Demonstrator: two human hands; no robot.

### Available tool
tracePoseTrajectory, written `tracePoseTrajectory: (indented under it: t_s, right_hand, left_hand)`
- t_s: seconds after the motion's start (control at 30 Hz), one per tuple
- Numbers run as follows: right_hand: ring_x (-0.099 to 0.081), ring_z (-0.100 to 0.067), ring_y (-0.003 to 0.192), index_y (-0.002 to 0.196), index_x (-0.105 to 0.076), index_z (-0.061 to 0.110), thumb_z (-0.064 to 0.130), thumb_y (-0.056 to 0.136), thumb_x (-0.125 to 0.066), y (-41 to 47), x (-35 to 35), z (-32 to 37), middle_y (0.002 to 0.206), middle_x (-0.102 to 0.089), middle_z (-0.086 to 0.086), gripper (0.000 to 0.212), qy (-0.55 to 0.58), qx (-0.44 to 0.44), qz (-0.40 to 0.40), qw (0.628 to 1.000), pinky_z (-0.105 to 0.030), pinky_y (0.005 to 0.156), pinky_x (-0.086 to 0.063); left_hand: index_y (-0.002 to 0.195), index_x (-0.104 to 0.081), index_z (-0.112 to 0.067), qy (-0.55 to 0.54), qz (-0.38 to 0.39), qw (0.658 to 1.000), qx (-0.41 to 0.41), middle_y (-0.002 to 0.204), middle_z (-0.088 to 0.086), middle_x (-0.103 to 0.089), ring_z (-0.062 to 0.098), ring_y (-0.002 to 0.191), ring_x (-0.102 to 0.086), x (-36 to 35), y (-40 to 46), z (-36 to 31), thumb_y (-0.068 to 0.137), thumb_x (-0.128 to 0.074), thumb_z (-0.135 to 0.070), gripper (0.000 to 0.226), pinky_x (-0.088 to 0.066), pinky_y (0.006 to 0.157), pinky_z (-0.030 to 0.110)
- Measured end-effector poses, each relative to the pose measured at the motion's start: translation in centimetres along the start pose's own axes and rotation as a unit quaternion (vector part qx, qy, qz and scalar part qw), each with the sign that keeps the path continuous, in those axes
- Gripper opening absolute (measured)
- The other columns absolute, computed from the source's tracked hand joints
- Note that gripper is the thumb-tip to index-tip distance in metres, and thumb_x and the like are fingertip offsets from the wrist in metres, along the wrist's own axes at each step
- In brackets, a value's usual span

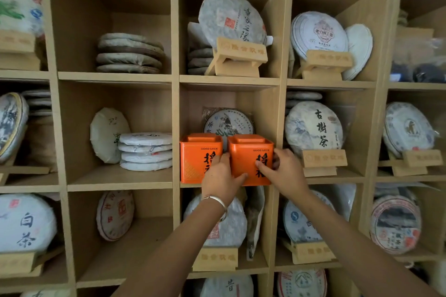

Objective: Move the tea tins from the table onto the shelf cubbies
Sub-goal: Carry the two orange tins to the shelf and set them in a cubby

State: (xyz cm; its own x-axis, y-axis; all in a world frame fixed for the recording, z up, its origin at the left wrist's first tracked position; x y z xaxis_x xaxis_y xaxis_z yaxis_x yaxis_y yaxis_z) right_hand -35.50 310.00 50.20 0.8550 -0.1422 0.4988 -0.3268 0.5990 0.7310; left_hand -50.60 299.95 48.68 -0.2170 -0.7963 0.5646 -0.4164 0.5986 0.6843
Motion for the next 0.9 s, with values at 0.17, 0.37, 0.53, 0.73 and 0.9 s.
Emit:
tracePoseTrajectory:
  t_s: [0.17, 0.37, 0.53, 0.73, 0.9]
  right_hand:
    - [-0.059, -0.012, 0.083, 0.114, -0.055, 0.017, 0.043, 0.080, -0.071, -0.2, -0.5, 0.1, 0.105, -0.056, -0.001, 0.046, 0.012, -0.017, -0.009, 1.000, -0.033, 0.071, -0.055]
    - [-0.059, -0.016, 0.097, 0.134, -0.040, 0.014, 0.047, 0.083, -0.068, -1.9, -1.1, -0.9, 0.119, -0.053, -0.004, 0.067, -0.044, -0.011, -0.014, 0.999, -0.034, 0.075, -0.054]
    - [-0.055, -0.023, 0.111, 0.137, -0.041, 0.006, 0.038, 0.082, -0.071, -5.3, -1.4, 0.0, 0.127, -0.050, -0.012, 0.070, -0.109, 0.108, -0.054, 0.987, -0.029, 0.082, -0.053]
    - [-0.048, -0.025, 0.128, 0.138, -0.047, 0.010, 0.038, 0.085, -0.068, -7.4, -3.1, 0.5, 0.142, -0.046, -0.012, 0.063, -0.150, 0.196, 0.001, 0.969, -0.034, 0.101, -0.043]
    - [-0.049, -0.029, 0.129, 0.138, -0.047, 0.007, 0.022, 0.080, -0.073, -7.6, -3.6, 0.3, 0.143, -0.044, -0.016, 0.065, -0.183, 0.187, 0.020, 0.965, -0.033, 0.098, -0.044]
  left_hand:
    - [0.117, -0.041, -0.020, 0.025, -0.052, 0.997, -0.046, 0.109, -0.001, -0.052, 0.017, 0.090, -0.058, 0.5, -0.3, -0.8, 0.081, -0.066, -0.033, 0.046, -0.046, 0.059, 0.024]
    - [0.116, -0.056, -0.015, 0.101, -0.053, 0.979, -0.167, 0.116, 0.005, -0.054, 0.021, 0.100, -0.055, -0.6, -2.1, -0.8, 0.081, -0.064, -0.020, 0.036, -0.050, 0.080, 0.030]
    - [0.124, -0.056, -0.017, 0.062, -0.050, 0.973, -0.215, 0.131, 0.006, -0.053, 0.021, 0.115, -0.054, -1.5, -4.6, 0.1, 0.080, -0.067, -0.022, 0.046, -0.047, 0.095, 0.034]
    - [0.134, -0.050, -0.020, 0.012, 0.000, 0.978, -0.208, 0.143, -0.001, -0.045, 0.015, 0.128, -0.046, -2.4, -5.5, 0.9, 0.085, -0.062, -0.027, 0.051, -0.040, 0.102, 0.026]
    - [0.138, -0.044, -0.018, 0.042, 0.020, 0.980, -0.193, 0.147, -0.002, -0.036, 0.015, 0.130, -0.041, -3.4, -5.4, 1.1, 0.084, -0.058, -0.026, 0.057, -0.042, 0.098, 0.025]
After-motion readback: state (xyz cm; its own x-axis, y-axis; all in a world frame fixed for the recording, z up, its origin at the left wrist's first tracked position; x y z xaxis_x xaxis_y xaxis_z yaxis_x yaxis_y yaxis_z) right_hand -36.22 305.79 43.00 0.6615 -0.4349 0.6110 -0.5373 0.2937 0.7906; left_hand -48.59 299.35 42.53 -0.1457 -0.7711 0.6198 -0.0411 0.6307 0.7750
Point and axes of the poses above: each hand's wrist, its own y-axis towards the middle knuckle, its own x-axis out of the back of the hand, z = x × y, the point moved 8 cm from there along y, towards the middle knuckle
